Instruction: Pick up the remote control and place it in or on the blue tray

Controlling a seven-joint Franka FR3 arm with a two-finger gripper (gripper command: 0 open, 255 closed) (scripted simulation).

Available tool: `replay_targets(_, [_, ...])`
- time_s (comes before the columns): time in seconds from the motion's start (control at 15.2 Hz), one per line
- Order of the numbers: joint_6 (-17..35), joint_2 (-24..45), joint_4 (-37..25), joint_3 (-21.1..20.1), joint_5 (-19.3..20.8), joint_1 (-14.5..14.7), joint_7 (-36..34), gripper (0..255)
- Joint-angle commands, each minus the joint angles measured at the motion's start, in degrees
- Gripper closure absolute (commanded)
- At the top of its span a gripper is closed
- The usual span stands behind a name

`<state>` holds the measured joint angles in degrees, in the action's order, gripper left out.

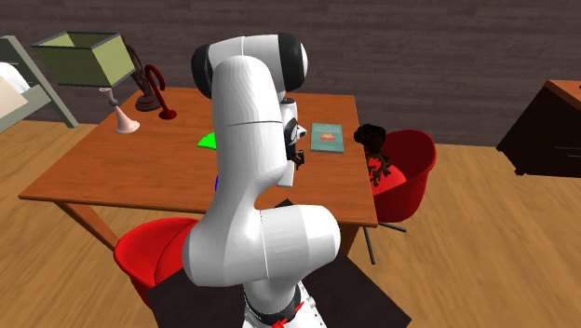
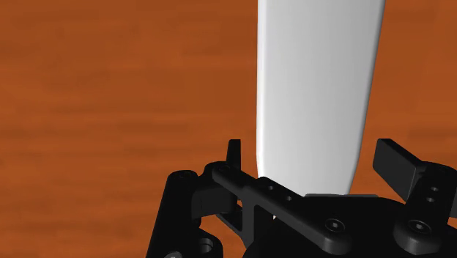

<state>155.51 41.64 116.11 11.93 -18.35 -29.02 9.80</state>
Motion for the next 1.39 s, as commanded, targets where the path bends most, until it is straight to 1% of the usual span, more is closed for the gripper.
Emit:
replay_targets(0.0, [0.03,0.02,0.00,-0.01,-0.01,-0.02,0.02,0])
replay_targets(0.2, [0.02,0.01,0.00,-0.01,-0.01,-0.01,0.01,0])
replay_targets(0.26, [0.02,0.01,0.00,-0.01,-0.01,-0.01,0.01,255])
replay_targets(0.86, [0.03,0.02,0.00,-0.01,-0.01,-0.02,0.02,255])
replay_targets(1.32, [-3.13,-5.08,2.03,1.85,1.43,1.45,-0.99,255])
